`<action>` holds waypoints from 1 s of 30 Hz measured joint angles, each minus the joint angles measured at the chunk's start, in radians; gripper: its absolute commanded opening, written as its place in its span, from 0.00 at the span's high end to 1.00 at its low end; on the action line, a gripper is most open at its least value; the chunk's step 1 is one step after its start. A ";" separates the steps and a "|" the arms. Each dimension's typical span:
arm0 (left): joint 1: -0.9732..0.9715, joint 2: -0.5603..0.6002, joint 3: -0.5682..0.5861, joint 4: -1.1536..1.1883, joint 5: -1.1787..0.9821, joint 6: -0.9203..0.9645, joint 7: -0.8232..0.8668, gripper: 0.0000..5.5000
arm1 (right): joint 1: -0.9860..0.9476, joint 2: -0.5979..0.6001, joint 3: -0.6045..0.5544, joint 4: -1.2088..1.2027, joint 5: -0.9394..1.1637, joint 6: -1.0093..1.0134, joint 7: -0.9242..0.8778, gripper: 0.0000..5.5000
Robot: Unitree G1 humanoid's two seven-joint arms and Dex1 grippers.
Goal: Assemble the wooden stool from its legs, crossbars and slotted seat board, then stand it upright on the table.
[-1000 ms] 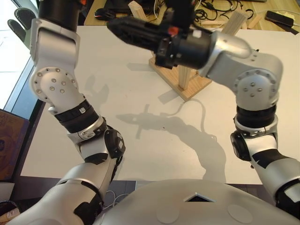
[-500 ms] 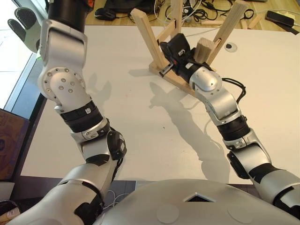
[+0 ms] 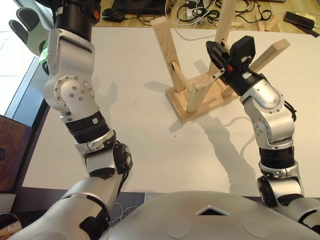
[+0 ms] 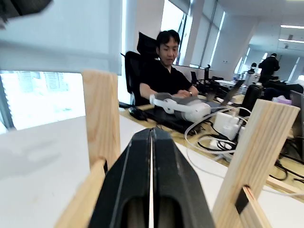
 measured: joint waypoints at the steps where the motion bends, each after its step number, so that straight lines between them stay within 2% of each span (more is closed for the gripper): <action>1: 0.004 0.007 -0.014 -0.001 0.033 -0.014 0.007 0.02 | -0.015 0.022 -0.022 -0.030 0.037 0.001 -0.004 1.00; 3: 0.014 0.015 -0.051 -0.010 0.131 -0.059 0.034 0.02 | -0.090 0.048 -0.056 -0.062 0.060 0.001 -0.040 1.00; 6: 0.075 0.028 -0.149 -0.061 0.305 -0.111 0.071 0.02 | -0.303 0.037 -0.145 -0.072 0.043 -0.016 -0.127 1.00; 7: 0.108 0.028 -0.170 -0.086 0.339 -0.113 0.081 0.02 | -0.378 0.005 -0.184 -0.060 0.031 -0.017 -0.146 1.00; 8: 0.168 0.026 -0.186 -0.112 0.374 -0.111 0.093 0.02 | -0.493 -0.079 -0.251 -0.031 0.001 -0.026 -0.170 1.00; 10: 0.217 0.024 -0.193 -0.140 0.418 -0.075 0.126 0.02 | -0.562 -0.208 -0.318 0.041 -0.071 -0.063 -0.177 1.00; 12: 0.289 0.028 -0.193 -0.157 0.486 0.011 0.170 0.02 | -0.531 -0.360 -0.399 0.204 -0.154 -0.090 -0.178 1.00; 14: 0.347 0.042 -0.220 -0.167 0.521 0.112 0.169 0.02 | -0.456 -0.420 -0.438 0.324 -0.185 -0.128 -0.169 1.00; 16: 0.417 0.071 -0.296 -0.173 0.549 0.262 0.132 0.02 | -0.327 -0.441 -0.455 0.499 -0.189 -0.147 -0.133 1.00; 19: 0.440 0.087 -0.395 -0.176 0.566 0.389 0.084 0.02 | -0.255 -0.442 -0.448 0.718 -0.194 -0.184 -0.072 1.00; 22: 0.431 0.080 -0.476 -0.148 0.574 0.442 0.043 0.02 | -0.217 -0.438 -0.366 0.951 -0.227 -0.215 0.026 1.00; 25: 0.437 0.096 -0.550 -0.128 0.567 0.490 -0.042 0.10 | -0.206 -0.432 -0.252 1.042 -0.273 -0.215 0.146 1.00; 30: 0.477 0.138 -0.602 -0.151 0.561 0.553 -0.128 0.22 | -0.196 -0.419 -0.164 1.067 -0.302 -0.183 0.237 1.00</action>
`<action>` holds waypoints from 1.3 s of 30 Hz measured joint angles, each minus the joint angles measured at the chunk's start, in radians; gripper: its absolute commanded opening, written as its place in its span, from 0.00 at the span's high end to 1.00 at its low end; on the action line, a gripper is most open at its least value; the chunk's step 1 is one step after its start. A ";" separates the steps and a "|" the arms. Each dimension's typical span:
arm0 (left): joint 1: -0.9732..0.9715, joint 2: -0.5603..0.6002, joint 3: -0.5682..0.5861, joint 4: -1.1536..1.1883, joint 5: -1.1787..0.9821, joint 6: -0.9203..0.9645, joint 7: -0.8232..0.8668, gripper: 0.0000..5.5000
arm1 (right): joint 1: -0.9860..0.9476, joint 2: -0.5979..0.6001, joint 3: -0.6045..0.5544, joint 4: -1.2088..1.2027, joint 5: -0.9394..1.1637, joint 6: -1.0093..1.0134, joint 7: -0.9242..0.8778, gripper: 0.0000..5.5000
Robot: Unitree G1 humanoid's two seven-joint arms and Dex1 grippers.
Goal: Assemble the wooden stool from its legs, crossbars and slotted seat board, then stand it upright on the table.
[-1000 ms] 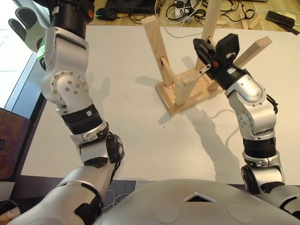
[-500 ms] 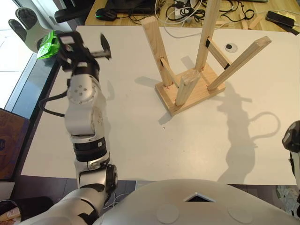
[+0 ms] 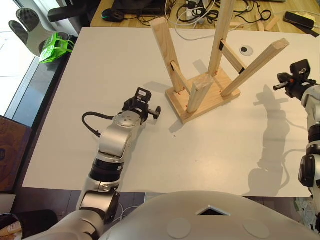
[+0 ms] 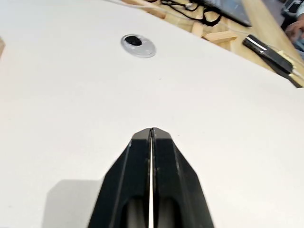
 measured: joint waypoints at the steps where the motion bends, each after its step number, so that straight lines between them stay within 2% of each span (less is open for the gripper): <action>1: 0.003 0.007 -0.005 -0.012 -0.002 0.011 -0.012 0.25 | 0.004 0.012 0.015 -0.005 -0.001 0.005 0.015 1.00; 5: 0.013 0.001 -0.018 -0.051 -0.020 0.054 -0.050 0.38 | 0.015 0.048 0.073 -0.062 0.001 0.011 0.098 1.00; 12: 0.022 -0.111 -0.006 -0.065 -0.090 0.104 -0.085 0.60 | 0.124 0.046 0.117 -0.258 0.042 0.124 0.260 1.00; 23: 0.036 -0.153 -0.019 -0.067 -0.079 0.094 -0.050 0.91 | 0.249 0.037 0.087 -0.465 0.099 0.242 0.258 1.00; 26: 0.037 -0.153 -0.019 -0.068 -0.068 0.094 -0.039 0.99 | 0.258 -0.007 0.037 -0.459 0.097 0.241 0.211 1.00; 29: 0.037 -0.152 -0.020 -0.069 -0.062 0.094 -0.031 1.00 | 0.212 -0.029 0.032 -0.376 0.070 0.216 0.172 1.00; 33: 0.026 -0.152 -0.019 -0.073 -0.049 0.096 -0.024 1.00 | 0.028 -0.024 0.054 -0.154 0.027 0.125 0.152 1.00; 39: -0.028 -0.145 0.018 -0.065 -0.032 0.090 -0.016 1.00 | -0.171 0.126 0.116 0.196 -0.017 -0.026 0.165 1.00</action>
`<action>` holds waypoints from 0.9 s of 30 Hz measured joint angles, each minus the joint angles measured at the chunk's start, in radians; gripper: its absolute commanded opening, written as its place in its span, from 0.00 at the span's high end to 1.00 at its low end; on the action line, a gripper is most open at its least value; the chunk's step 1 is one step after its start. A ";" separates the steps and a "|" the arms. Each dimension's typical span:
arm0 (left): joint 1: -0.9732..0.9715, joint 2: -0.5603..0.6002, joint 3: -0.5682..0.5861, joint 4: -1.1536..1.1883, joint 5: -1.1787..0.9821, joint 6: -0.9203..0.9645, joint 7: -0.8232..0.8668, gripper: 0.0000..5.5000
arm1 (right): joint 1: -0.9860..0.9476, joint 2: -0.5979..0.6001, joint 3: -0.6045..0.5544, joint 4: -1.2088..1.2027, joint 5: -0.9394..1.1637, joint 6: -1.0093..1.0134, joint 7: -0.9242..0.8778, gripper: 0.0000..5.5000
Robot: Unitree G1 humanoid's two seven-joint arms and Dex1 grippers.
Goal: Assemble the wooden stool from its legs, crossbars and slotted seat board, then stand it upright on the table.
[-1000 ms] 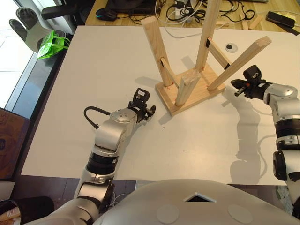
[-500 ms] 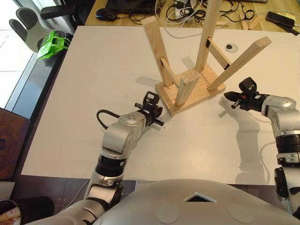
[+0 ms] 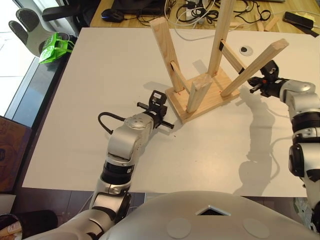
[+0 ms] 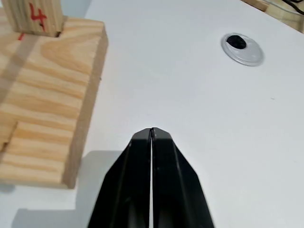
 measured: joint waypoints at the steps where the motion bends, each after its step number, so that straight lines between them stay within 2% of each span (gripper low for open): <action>1: -0.009 0.001 0.017 0.005 0.004 -0.004 0.009 1.00 | -0.011 0.021 0.002 0.022 0.001 -0.017 0.021 1.00; 4: -0.032 0.009 0.055 0.028 0.022 -0.017 0.022 1.00 | -0.015 0.045 0.012 0.059 0.002 -0.042 0.088 1.00; 10: -0.033 0.031 0.056 0.037 0.022 -0.018 0.007 1.00 | 0.030 0.028 0.040 -0.011 -0.003 0.004 0.187 1.00; 19: -0.006 0.085 0.009 0.029 0.022 0.015 -0.037 1.00 | 0.256 -0.036 0.046 -0.427 0.022 0.208 0.226 1.00; 27: 0.024 0.103 0.001 -0.001 0.020 0.033 -0.055 1.00 | 0.287 -0.026 0.055 -0.518 0.030 0.273 0.201 1.00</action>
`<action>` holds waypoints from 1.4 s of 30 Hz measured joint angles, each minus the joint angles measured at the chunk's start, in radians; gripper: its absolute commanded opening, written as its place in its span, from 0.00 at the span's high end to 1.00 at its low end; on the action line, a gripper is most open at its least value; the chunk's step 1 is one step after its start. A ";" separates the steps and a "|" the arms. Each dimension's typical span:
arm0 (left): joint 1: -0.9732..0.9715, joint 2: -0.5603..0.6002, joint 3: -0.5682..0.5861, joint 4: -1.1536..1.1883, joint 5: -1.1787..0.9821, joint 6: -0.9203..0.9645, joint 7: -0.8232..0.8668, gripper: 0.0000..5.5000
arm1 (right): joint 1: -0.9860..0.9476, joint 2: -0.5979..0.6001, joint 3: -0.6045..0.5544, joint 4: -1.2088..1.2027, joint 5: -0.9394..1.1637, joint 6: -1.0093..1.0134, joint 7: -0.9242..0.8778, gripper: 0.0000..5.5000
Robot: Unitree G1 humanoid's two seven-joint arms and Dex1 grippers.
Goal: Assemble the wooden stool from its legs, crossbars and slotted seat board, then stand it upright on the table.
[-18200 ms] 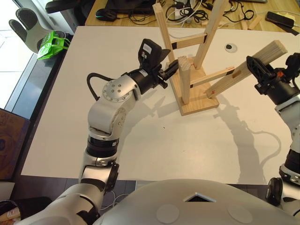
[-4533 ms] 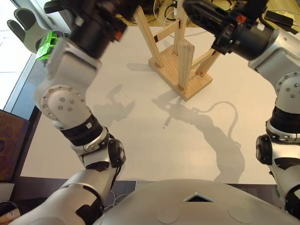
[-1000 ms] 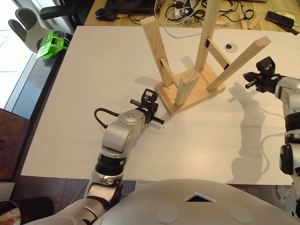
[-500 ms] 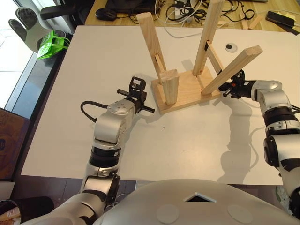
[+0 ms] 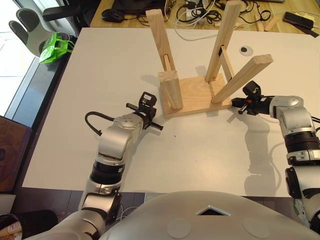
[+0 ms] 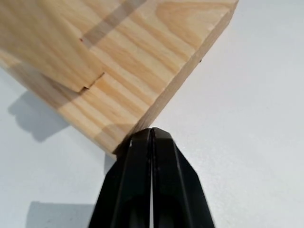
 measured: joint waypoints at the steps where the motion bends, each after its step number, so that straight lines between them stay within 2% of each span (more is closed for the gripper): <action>1: 0.002 0.000 0.000 0.000 0.000 0.000 -0.001 1.00 | 0.005 0.000 0.002 -0.013 0.001 0.006 -0.001 1.00; 14: 0.014 -0.023 -0.003 0.002 0.001 -0.036 0.004 1.00 | 0.082 0.003 0.007 -0.161 0.040 0.082 -0.022 1.00; 21: 0.038 0.004 0.001 -0.028 -0.003 -0.057 -0.035 1.00 | 0.127 -0.014 0.009 -0.245 0.068 0.130 -0.017 1.00; 42: 0.056 0.096 0.092 -0.169 -0.059 -0.010 -0.136 1.00 | 0.369 -0.073 -0.045 -0.741 0.240 0.443 -0.045 1.00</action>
